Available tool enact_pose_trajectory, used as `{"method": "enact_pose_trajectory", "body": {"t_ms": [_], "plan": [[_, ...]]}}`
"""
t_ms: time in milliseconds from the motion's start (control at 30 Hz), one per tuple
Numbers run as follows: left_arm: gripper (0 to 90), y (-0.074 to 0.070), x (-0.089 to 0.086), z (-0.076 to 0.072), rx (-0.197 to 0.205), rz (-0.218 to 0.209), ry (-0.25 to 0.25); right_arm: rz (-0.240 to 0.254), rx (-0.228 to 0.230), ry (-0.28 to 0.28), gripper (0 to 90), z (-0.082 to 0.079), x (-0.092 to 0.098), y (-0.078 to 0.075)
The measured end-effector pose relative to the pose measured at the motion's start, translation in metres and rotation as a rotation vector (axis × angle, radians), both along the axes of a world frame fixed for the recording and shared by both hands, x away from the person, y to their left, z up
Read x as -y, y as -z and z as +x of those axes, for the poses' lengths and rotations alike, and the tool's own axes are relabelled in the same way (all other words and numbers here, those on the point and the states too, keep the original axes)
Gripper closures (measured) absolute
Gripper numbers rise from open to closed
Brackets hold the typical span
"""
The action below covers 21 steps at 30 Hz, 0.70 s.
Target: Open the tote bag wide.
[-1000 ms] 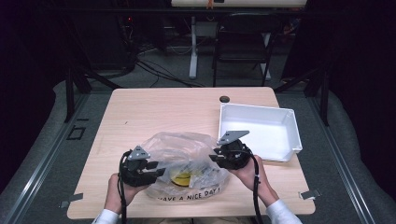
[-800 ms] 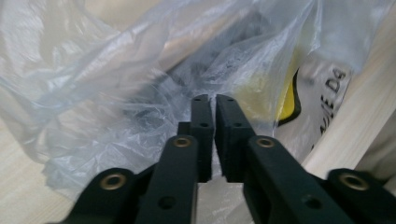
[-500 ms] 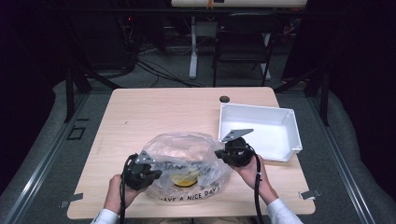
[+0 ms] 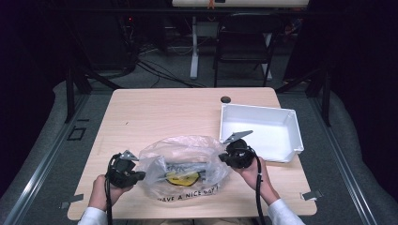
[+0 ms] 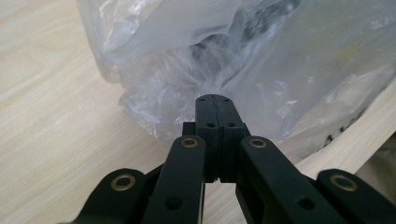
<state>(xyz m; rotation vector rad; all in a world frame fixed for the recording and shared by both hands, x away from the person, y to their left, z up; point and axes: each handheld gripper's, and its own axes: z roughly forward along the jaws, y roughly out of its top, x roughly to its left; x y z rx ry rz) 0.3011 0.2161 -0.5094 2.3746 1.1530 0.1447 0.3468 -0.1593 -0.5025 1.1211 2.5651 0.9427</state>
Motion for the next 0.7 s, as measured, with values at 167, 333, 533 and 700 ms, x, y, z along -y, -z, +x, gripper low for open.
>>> {"method": "enact_pose_trajectory", "body": {"t_ms": [167,333,533,700], "plan": [[90.0,0.008,-0.002,0.005,-0.034,0.036,-0.010,-0.035,-0.032,0.000,90.0,0.003,-0.003,0.011],[90.0,0.019,0.002,0.009,-0.061,0.084,-0.005,-0.078,-0.048,-0.001,90.0,0.005,-0.007,0.020],[90.0,0.027,0.009,0.012,-0.076,0.141,0.008,-0.129,-0.076,0.014,90.0,0.008,-0.009,0.031],[90.0,0.030,0.010,0.013,-0.080,0.185,0.000,-0.188,-0.087,0.032,90.0,0.010,-0.008,0.038]]}}
